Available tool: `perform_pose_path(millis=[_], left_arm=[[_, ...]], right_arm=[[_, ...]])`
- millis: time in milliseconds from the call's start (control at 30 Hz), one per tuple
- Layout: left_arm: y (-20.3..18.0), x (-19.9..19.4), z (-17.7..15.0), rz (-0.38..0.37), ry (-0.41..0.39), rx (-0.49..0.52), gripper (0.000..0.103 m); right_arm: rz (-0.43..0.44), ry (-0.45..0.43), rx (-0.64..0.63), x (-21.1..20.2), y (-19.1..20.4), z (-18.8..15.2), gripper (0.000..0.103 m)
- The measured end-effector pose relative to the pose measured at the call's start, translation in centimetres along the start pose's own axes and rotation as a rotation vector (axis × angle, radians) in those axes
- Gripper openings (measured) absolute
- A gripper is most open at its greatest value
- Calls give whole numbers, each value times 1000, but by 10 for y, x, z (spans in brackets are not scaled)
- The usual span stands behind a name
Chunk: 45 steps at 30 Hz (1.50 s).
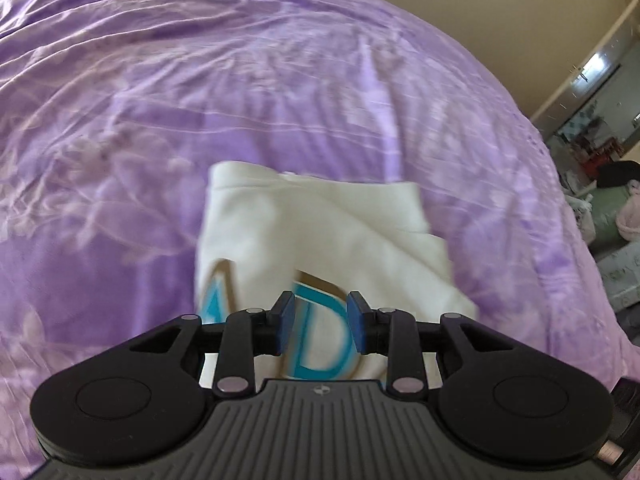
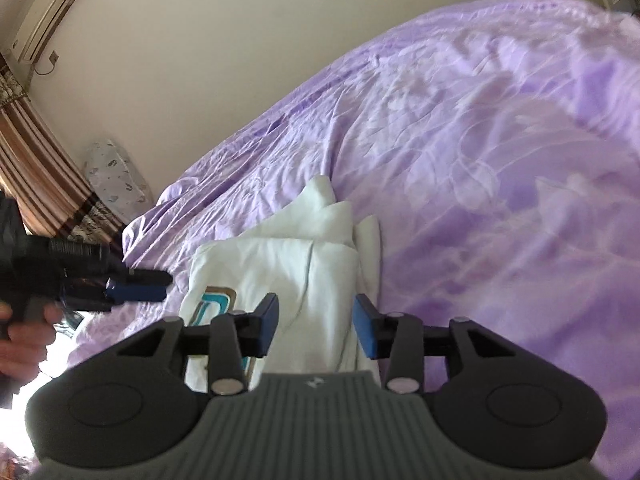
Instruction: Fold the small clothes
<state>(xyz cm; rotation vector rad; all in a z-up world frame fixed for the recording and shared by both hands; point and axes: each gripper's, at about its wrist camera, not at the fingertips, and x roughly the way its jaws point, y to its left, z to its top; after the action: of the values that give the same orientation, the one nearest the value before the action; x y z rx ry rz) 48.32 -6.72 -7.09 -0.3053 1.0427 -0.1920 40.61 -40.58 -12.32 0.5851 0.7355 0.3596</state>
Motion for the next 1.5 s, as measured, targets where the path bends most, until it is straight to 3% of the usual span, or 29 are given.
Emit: perform_pose_path(millis=[67, 233, 333, 400, 433, 633, 800, 1033, 1133, 1300, 1400, 1433, 1500], left_arm=[[13, 5, 3, -6, -14, -15, 35], [40, 13, 9, -44, -41, -39, 35], [50, 20, 10, -56, -46, -43, 35], [56, 24, 10, -61, -47, -51, 35], [59, 25, 9, -64, -52, -58, 35], [69, 19, 2, -77, -85, -74, 35], [72, 7, 0, -62, -121, -43, 35], [72, -8, 9, -121, -198, -32, 35], [69, 1, 12, -116, -204, -18, 35], [66, 24, 9, -107, -192, 32, 35], [63, 40, 8, -39, -171, 71, 34], [62, 43, 8, -7, -168, 86, 34], [64, 43, 5, 0, -164, 89, 34]], right_arm=[[13, 16, 4, 14, -3, 9, 49], [-7, 60, -52, 56, -7, 31, 49], [13, 72, -48, 74, -14, 36, 41], [33, 74, -33, 80, -16, 35, 18], [31, 68, -39, 82, -15, 34, 17], [-66, -12, -291, 67, 31, 26, 10], [-164, -17, -516, 63, 75, 32, 6], [-132, -74, -600, 48, 113, 70, 4], [-175, -44, -583, 70, 109, 85, 4], [-253, 46, -471, 116, 62, 87, 4], [-239, 81, -389, 128, 41, 84, 6], [-237, 81, -374, 129, 38, 83, 7], [-245, 75, -351, 127, 35, 84, 24]])
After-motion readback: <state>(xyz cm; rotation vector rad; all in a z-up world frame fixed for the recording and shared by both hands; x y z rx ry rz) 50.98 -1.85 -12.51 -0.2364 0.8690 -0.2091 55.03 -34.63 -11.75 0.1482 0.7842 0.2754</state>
